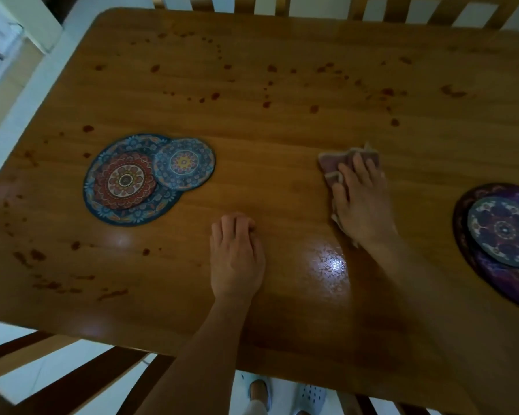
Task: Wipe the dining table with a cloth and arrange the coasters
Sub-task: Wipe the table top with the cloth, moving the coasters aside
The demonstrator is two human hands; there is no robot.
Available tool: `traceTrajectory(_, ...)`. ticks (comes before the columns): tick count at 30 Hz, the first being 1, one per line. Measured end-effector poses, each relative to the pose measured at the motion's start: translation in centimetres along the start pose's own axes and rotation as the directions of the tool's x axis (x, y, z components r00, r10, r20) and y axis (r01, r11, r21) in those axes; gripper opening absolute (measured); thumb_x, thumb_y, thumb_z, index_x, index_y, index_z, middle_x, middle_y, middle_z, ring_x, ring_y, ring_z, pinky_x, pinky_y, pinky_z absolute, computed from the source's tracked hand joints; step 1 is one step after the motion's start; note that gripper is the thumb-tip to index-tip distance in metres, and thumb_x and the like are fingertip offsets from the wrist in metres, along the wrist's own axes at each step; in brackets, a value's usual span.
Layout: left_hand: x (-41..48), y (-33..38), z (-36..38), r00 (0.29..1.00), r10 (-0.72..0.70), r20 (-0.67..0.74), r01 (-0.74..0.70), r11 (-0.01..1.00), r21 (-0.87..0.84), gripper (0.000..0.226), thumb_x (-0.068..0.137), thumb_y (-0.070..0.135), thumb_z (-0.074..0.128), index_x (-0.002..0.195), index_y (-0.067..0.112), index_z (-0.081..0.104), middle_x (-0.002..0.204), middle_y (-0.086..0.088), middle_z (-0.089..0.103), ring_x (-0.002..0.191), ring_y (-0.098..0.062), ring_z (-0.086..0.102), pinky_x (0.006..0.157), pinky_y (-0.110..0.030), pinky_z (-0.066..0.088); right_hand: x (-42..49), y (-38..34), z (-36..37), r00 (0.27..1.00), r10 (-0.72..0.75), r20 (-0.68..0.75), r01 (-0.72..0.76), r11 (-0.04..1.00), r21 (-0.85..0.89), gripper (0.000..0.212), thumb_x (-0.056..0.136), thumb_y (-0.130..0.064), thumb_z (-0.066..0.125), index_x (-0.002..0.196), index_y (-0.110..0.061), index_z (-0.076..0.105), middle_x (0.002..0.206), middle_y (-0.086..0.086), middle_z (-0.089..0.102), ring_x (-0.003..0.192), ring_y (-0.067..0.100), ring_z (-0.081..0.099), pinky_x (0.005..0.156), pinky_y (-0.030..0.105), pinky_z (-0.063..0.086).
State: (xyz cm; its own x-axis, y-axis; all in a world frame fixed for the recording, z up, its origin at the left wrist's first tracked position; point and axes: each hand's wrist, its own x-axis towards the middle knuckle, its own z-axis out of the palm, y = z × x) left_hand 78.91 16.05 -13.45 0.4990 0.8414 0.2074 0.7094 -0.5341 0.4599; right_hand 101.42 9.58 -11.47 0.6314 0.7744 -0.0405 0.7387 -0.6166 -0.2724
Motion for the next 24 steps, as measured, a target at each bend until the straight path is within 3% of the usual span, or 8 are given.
traceTrajectory(2, 0.1, 0.0, 0.0, 1.000, -0.006, 0.002, 0.006, 1.000, -0.020, 0.008, 0.091, 0.012, 0.048, 0.097, 0.015, 0.052, 0.101, -0.001, 0.049, 0.092, -0.016, 0.039, 0.086, -0.029, 0.033, 2.6, -3.0, 1.1, 0.999, -0.046, 0.022, 0.046, 0.999, 0.007, 0.054, 0.102, -0.040, 0.023, 0.147, -0.015, 0.039, 0.162, 0.011, 0.019, 0.149, 0.030, 0.011, 0.122, 0.044, 0.004)
traceTrajectory(4, 0.2, -0.1, 0.0, 1.000, -0.018, -0.010, 0.018, 0.998, -0.054, 0.008, 0.094, 0.013, 0.044, 0.096, 0.015, 0.051, 0.097, 0.000, 0.048, 0.087, -0.014, 0.037, 0.085, -0.026, 0.031, 2.9, -6.5, 2.3, 0.971, -0.234, 0.057, 0.232, 0.972, 0.047, 0.053, 0.102, -0.039, 0.028, 0.147, -0.015, 0.041, 0.161, 0.010, 0.020, 0.149, 0.029, 0.012, 0.120, 0.042, 0.004)
traceTrajectory(7, 0.0, -0.2, -0.1, 0.996, -0.050, -0.068, 0.040, 0.990, -0.138, 0.016, 0.099, 0.019, 0.036, 0.092, 0.011, 0.047, 0.089, 0.000, 0.043, 0.082, -0.014, 0.034, 0.083, -0.027, 0.028, -1.7, -9.0, 3.5, 0.842, -0.525, 0.126, 0.512, 0.850, 0.125, 0.053, 0.100, -0.040, 0.028, 0.146, -0.019, 0.042, 0.161, 0.005, 0.023, 0.150, 0.023, 0.013, 0.120, 0.039, 0.004)
traceTrajectory(10, -0.1, -0.1, -0.2, 0.996, -0.037, -0.081, 0.024, 0.987, -0.156, 0.018, 0.099, 0.021, 0.035, 0.092, 0.009, 0.047, 0.088, 0.001, 0.041, 0.080, -0.015, 0.033, 0.082, -0.035, 0.034, -8.4, -5.6, 2.5, 0.779, -0.597, 0.194, 0.567, 0.802, 0.187, 0.054, 0.097, -0.040, 0.032, 0.147, -0.022, 0.041, 0.161, -0.001, 0.024, 0.150, 0.016, 0.011, 0.122, 0.038, 0.006)
traceTrajectory(13, 0.0, -0.1, -0.1, 1.000, -0.009, 0.006, 0.009, 0.999, -0.043, 0.016, 0.094, 0.024, 0.042, 0.100, 0.012, 0.051, 0.097, -0.004, 0.048, 0.089, -0.021, 0.042, 0.086, -0.040, 0.039, -11.2, 1.5, 0.4, 0.835, -0.527, 0.161, 0.506, 0.849, 0.151, 0.046, 0.098, -0.035, 0.040, 0.140, -0.019, 0.051, 0.156, 0.001, 0.034, 0.148, 0.017, 0.021, 0.121, 0.035, 0.011)
traceTrajectory(17, 0.0, -0.3, 0.2, 0.995, 0.053, 0.086, -0.053, 0.999, -0.004, 0.029, 0.095, 0.034, 0.051, 0.118, 0.019, 0.057, 0.129, 0.000, 0.051, 0.118, -0.021, 0.045, 0.104, -0.042, 0.037, -7.8, 7.3, -1.2, 0.974, -0.221, 0.041, 0.216, 0.970, 0.113, 0.050, 0.097, -0.035, 0.037, 0.138, -0.013, 0.052, 0.153, 0.010, 0.039, 0.146, 0.024, 0.025, 0.120, 0.045, 0.016)
traceTrajectory(21, 0.1, -0.3, 0.1, 0.994, 0.061, 0.086, -0.063, 0.998, 0.019, 0.032, 0.094, 0.036, 0.054, 0.121, 0.019, 0.058, 0.132, 0.000, 0.050, 0.124, -0.021, 0.042, 0.108, -0.043, 0.034, -1.7, 4.8, -0.5, 0.999, -0.007, -0.034, 0.011, 0.995, 0.103, 0.060, 0.096, -0.040, 0.028, 0.144, -0.009, 0.045, 0.159, 0.013, 0.026, 0.149, 0.029, 0.015, 0.122, 0.045, 0.011)
traceTrajectory(24, 0.1, -0.4, 0.1, 0.995, 0.067, 0.076, -0.070, 0.997, 0.029, 0.032, 0.093, 0.036, 0.055, 0.120, 0.019, 0.059, 0.131, 0.000, 0.051, 0.123, -0.021, 0.043, 0.108, -0.042, 0.034, -1.4, 0.9, 0.8, 1.000, -0.018, -0.019, 0.019, 0.998, 0.056, 0.055, 0.101, -0.039, 0.031, 0.148, -0.012, 0.038, 0.161, 0.011, 0.020, 0.150, 0.028, 0.010, 0.122, 0.042, 0.006)
